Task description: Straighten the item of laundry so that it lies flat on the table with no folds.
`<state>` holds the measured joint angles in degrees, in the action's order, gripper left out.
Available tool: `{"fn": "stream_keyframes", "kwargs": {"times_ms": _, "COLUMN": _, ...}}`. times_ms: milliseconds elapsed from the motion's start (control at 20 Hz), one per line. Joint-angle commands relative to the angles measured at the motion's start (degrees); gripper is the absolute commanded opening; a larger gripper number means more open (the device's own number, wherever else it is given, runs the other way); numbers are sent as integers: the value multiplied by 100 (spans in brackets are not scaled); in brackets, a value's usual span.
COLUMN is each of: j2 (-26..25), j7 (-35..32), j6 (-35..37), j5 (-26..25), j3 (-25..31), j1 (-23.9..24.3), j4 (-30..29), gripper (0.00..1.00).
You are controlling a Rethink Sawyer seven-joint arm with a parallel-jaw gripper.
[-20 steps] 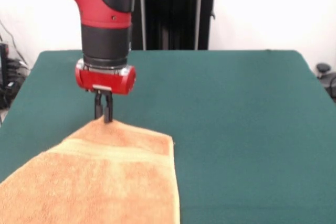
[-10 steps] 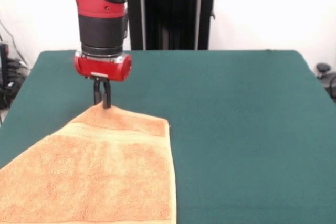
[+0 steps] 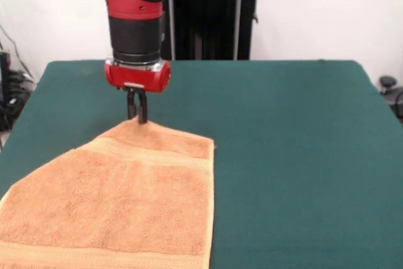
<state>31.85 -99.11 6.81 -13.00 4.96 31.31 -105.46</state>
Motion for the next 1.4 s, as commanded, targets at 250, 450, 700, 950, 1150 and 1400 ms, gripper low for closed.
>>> {"fn": "stream_keyframes", "kwargs": {"times_ms": 250, "j2": 203, "j7": -1930, "j6": -330, "j5": 878, "j3": 27, "j1": -667, "j4": -1281, "gripper": 0}}
{"fn": "stream_keyframes", "kwargs": {"times_ms": 450, "j2": 297, "j7": -2031, "j6": -389, "j5": 1260, "j3": 65, "j1": -825, "j4": -1503, "gripper": 0}}
{"fn": "stream_keyframes", "kwargs": {"times_ms": 700, "j2": 399, "j7": -2155, "j6": -471, "j5": 1755, "j3": 23, "j1": -1129, "j4": -1692, "gripper": 0}}
{"fn": "stream_keyframes", "kwargs": {"times_ms": 950, "j2": 465, "j7": -2092, "j6": -521, "j5": 2106, "j3": 47, "j1": -1256, "j4": -1810, "gripper": 0}}
{"fn": "stream_keyframes", "kwargs": {"times_ms": 1150, "j2": 487, "j7": -1969, "j6": -553, "j5": 2250, "j3": 61, "j1": -1265, "j4": -1871, "gripper": 0}}
{"fn": "stream_keyframes", "kwargs": {"times_ms": 1400, "j2": 476, "j7": -1835, "j6": -611, "j5": 2360, "j3": -345, "j1": -1644, "j4": -1826, "gripper": 0}}
